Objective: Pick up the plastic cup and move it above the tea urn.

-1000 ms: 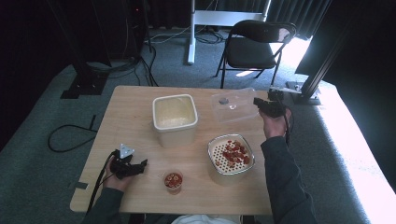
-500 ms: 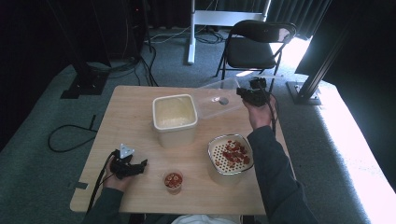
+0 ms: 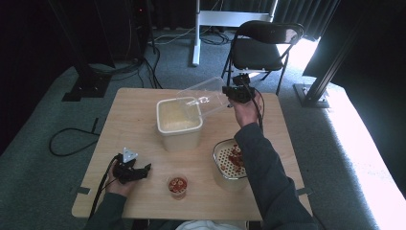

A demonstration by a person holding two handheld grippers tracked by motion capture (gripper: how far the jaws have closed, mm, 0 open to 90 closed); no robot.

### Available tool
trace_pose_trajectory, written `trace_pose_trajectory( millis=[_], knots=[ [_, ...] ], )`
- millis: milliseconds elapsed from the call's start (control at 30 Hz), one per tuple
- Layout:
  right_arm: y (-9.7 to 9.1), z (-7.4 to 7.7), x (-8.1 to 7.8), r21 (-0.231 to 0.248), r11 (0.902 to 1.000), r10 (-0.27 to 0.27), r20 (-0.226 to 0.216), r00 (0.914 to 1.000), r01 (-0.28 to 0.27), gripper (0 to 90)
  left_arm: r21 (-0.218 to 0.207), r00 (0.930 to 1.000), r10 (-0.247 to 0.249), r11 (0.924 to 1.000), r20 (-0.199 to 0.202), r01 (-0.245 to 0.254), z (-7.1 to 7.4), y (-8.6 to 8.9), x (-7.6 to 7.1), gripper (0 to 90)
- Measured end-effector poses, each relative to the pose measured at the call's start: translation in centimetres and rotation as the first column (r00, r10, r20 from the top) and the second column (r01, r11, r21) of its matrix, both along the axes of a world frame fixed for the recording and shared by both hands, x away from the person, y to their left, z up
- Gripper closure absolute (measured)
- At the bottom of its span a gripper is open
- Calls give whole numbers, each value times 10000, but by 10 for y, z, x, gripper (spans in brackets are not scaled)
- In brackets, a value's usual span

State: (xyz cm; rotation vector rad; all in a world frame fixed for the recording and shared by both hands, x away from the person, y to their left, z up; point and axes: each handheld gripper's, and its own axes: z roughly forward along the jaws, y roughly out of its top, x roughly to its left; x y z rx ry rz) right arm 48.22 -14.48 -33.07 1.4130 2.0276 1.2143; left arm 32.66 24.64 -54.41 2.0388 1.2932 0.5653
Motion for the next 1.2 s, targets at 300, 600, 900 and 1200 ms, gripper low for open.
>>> trace_pose_trajectory(
  millis=[300,600,900,1200],
  knots=[
    [17,9,1,469,9989,-52,325,9995,37,709,-29,10000,27,10000,29,-27,0,0,0,244],
    [18,10,-5,624,9951,740,515,9959,-772,579,-9,10000,9,10000,1,-9,0,0,0,244],
    [-3,-7,-10,-95,9971,757,345,9965,-755,529,0,9999,110,9999,40,-110,0,-1,-1,244],
    [-33,-29,-15,-553,9972,500,31,9987,-497,490,9,9999,143,9999,27,-143,0,-1,-1,245]
  ],
)
